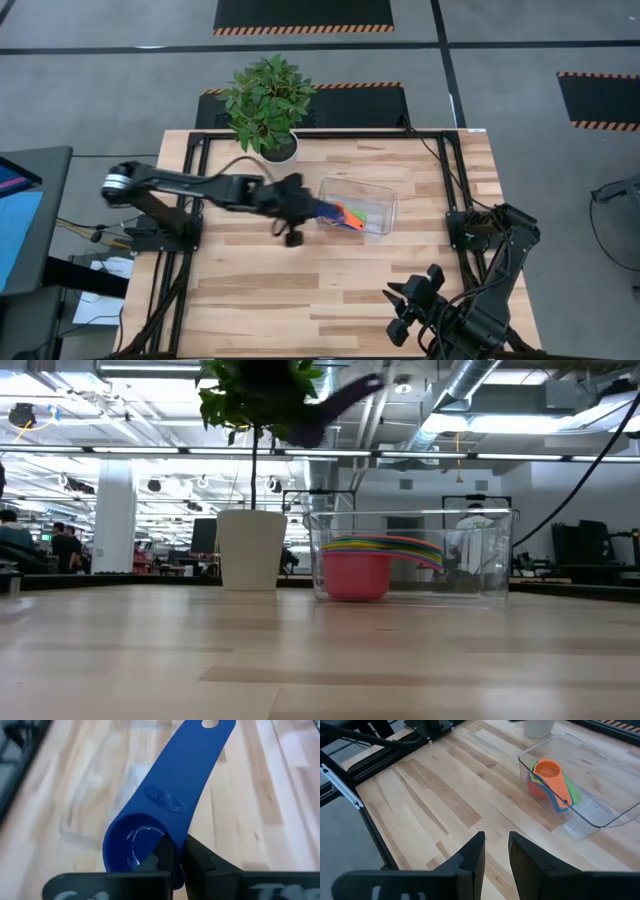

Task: Nest measuring cups in basket
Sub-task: Stack the purple measuring cup on top of the orange measuring cup in the transparent bin

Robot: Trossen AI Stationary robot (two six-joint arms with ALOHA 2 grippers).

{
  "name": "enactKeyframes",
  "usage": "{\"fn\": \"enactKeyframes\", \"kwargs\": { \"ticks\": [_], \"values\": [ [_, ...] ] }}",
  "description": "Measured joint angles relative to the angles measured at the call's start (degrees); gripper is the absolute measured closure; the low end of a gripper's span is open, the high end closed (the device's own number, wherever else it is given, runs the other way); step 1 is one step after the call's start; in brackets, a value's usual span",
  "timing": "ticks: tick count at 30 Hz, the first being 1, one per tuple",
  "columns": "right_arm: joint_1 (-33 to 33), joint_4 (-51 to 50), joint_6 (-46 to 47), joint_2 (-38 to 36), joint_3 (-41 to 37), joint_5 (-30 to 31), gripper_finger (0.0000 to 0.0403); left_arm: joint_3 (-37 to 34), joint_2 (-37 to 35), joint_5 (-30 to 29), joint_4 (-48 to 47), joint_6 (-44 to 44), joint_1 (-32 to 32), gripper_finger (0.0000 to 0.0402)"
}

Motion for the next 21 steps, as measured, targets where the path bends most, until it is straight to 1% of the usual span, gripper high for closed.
{"fn": "enactKeyframes", "kwargs": {
  "ticks": [3,4,6,8,11,15,17,21],
  "values": [
    [0.0,0.26,0.0,0.0,0.0,0.01,0.0292,8.35,8.36,-0.13,0.94,5.11,1.92,0.0401],
    [0.0,0.3,0.03,0.0,0.0,0.02,0.0292,11.1,10.97,-0.41,-0.14,6.4,2.46,0.0401],
    [0.02,0.41,0.01,0.0,-0.02,0.02,0.0292,17.01,16.48,-0.5,-3.64,8.38,3.47,0.0401],
    [0.04,0.48,0.01,0.0,-0.01,0.02,0.0292,22.54,20.47,0.55,-7.04,10.63,4.11,0.0401],
    [0.15,0.54,0.01,0.0,-0.01,-0.06,0.0292,28.33,25.93,1.51,-12.13,11.4,4.78,0.0401],
    [0.5,0.68,0.03,0.0,-0.02,-0.3,0.0292,30.12,31.9,1.91,-15.92,10.38,5.54,0.0401],
    [0.55,0.68,0.13,0.0,-0.02,-1.15,0.0292,30.31,33.15,1.15,-17.13,9.51,5.65,0.0401],
    [0.9,0.75,0.18,0.0,-0.02,-1.94,0.0292,30.16,33.46,-0.67,-16.65,9.29,4.79,0.0401]
  ]
}}
